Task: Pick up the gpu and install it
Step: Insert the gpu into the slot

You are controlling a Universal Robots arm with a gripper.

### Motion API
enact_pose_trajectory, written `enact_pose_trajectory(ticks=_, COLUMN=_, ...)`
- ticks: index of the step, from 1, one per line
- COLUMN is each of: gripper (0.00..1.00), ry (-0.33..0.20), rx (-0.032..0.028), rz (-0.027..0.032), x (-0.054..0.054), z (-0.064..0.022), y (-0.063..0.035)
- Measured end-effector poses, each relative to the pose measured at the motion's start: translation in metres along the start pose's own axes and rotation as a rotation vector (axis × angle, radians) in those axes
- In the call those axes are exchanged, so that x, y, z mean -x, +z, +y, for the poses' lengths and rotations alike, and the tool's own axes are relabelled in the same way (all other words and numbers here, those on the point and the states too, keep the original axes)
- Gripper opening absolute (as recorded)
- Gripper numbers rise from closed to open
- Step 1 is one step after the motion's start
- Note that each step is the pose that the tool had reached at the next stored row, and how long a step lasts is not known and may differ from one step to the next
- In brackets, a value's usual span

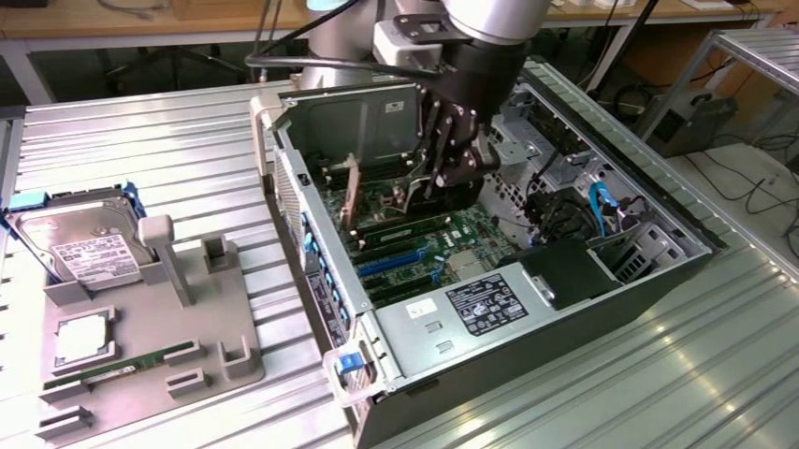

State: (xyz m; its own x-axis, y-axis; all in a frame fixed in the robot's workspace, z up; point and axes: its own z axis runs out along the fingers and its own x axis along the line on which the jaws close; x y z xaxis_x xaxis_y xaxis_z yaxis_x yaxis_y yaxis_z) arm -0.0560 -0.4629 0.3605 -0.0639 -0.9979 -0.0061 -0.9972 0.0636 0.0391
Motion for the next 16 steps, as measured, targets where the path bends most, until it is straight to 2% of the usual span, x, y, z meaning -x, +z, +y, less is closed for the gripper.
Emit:
enact_pose_trajectory(ticks=2, gripper=0.26, ry=-0.029, rx=0.0000, rz=0.0010, x=0.001, z=0.0000, y=0.0063)
enact_pose_trajectory(ticks=5, gripper=0.26, ry=-0.044, rx=0.0000, rz=0.0016, x=0.002, z=-0.0002, y=0.0142)
enact_pose_trajectory(ticks=16, gripper=0.26, ry=-0.066, rx=-0.0005, rz=0.0025, x=0.002, z=0.0019, y=0.0397)
